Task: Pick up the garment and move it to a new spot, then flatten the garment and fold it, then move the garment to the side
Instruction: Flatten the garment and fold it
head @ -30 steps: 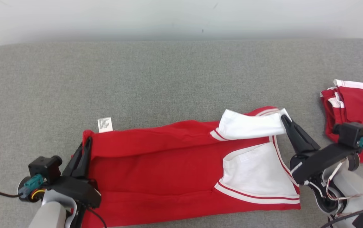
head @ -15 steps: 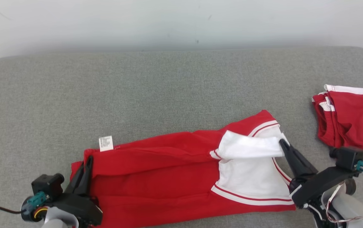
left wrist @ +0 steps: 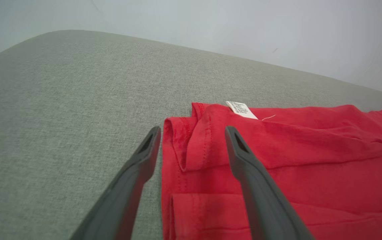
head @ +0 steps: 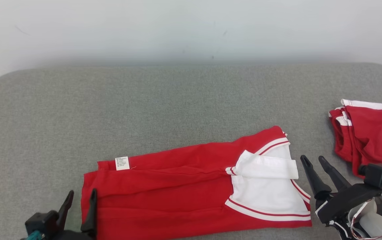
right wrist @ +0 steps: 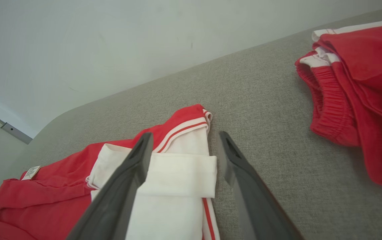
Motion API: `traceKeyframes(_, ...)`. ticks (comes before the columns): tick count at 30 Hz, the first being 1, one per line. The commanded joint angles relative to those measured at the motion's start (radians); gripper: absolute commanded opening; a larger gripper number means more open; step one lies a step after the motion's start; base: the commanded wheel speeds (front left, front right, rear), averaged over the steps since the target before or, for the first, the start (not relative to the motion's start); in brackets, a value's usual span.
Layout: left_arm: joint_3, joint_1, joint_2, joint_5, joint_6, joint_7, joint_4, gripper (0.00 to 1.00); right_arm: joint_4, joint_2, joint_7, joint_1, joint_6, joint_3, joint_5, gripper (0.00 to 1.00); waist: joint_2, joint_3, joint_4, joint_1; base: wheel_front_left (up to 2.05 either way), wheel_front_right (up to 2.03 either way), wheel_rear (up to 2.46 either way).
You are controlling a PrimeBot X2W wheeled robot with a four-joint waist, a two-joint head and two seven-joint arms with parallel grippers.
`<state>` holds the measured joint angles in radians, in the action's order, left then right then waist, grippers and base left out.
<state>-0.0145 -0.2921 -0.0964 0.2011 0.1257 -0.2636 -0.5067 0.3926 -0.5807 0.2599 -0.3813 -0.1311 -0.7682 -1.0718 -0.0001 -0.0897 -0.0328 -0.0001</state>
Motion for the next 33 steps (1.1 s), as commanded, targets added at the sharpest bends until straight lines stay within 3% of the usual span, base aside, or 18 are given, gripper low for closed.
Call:
traceKeyframes(1, -0.023, 0.032, 0.005, -0.014, -0.006, 0.000, 0.019, 1.00, 0.004, 0.013, 0.005, 0.013, 0.001, 0.015, 0.024, 1.00, 0.0001, 0.014, 0.008, 0.0001, 0.00, 0.00, 0.00)
traceKeyframes(12, -0.085, 0.121, 0.041, -0.050, -0.009, 0.000, 0.113, 1.00, 0.022, 0.084, 0.004, -0.013, 0.001, -0.033, 0.129, 1.00, 0.0001, 0.037, 0.073, 0.0001, 0.00, 0.00, 0.00)
traceKeyframes(28, -0.063, 0.144, 0.045, -0.022, -0.010, 0.000, 0.113, 1.00, 0.151, 0.099, -0.031, -0.126, 0.001, -0.118, 0.157, 1.00, 0.0001, 0.022, 0.176, 0.0001, 0.00, 0.00, 0.00)
traceKeyframes(30, -0.058, 0.145, 0.045, -0.017, -0.013, 0.000, 0.115, 1.00, 0.173, 0.100, -0.038, -0.135, 0.001, -0.124, 0.159, 0.93, 0.0001, 0.019, 0.179, 0.0001, 0.00, 0.00, 0.00)
traceKeyframes(32, -0.054, 0.148, 0.045, -0.010, -0.017, 0.000, 0.117, 1.00, 0.189, 0.103, -0.047, -0.142, 0.001, -0.130, 0.162, 0.78, 0.0001, 0.017, 0.181, 0.0001, 0.00, 0.00, 0.00)
traceKeyframes(33, -0.052, 0.147, 0.045, -0.007, -0.019, 0.000, 0.118, 1.00, 0.194, 0.104, -0.049, -0.146, 0.001, -0.134, 0.165, 0.78, 0.0001, 0.016, 0.180, 0.0001, 0.00, 0.00, 0.00)
